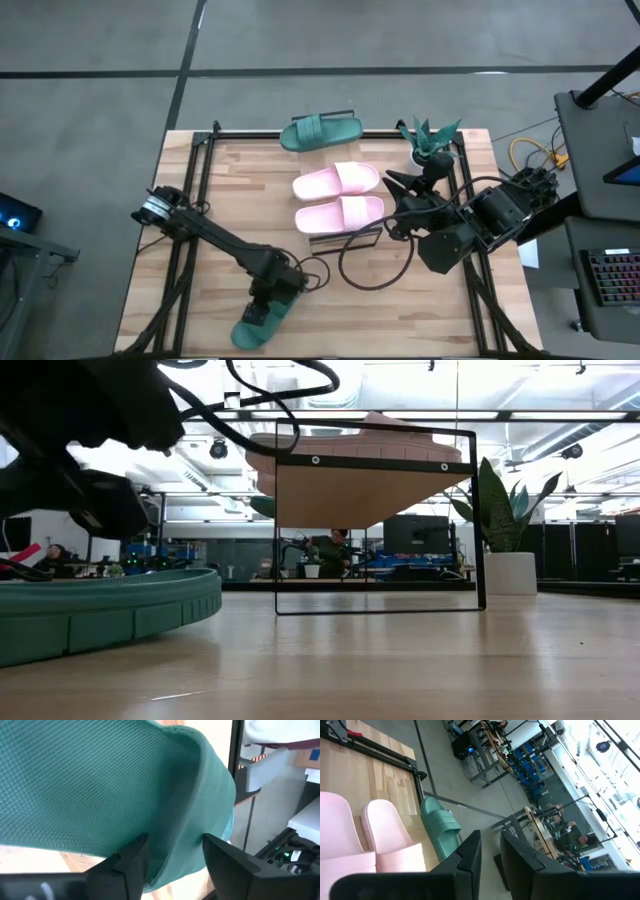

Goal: Pick and place slides into the shelf
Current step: Put the green slide on the shelf

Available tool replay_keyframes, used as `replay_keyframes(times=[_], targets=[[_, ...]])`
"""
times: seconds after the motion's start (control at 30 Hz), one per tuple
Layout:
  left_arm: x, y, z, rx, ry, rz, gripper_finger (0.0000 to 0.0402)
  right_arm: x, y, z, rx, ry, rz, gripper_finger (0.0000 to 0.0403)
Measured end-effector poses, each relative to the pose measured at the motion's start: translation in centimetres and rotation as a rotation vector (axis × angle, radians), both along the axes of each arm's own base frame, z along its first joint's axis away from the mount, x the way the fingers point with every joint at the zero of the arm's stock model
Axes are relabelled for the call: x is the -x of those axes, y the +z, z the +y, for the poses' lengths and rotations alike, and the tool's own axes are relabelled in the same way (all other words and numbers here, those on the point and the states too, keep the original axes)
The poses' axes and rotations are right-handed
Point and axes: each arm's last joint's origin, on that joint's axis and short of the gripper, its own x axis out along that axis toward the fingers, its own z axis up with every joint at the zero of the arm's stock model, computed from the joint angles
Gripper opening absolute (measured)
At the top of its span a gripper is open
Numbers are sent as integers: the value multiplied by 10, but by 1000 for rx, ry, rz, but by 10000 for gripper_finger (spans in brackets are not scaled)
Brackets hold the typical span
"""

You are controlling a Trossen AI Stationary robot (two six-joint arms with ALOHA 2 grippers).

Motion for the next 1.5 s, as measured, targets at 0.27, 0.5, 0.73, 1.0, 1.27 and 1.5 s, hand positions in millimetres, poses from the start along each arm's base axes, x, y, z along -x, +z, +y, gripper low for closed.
replay_keyframes(times=[0.27, 0.5, 0.73, 1.0, 1.27, 1.5], targets=[[4, 12, 1, 47, -32, -25, 23, 0, 0, 0, 0, 0, 1, 63], [15, 27, 0, 82, -67, -21, 3, 0, 0, 0, 2, 1, 3, 63], [36, 85, 7, 50, 43, -146, 1, -1, -1, 1, -7, 58, 69, 63], [72, 157, 14, 54, 126, -460, 1, -9, -5, 10, -139, 303, 210, 63], [88, 185, 17, 46, 78, -685, 0, -54, -23, 47, 94, 627, 310, 63], [91, 189, 19, 20, 26, -765, 0, -98, -70, 73, 440, 598, 508, 63]])
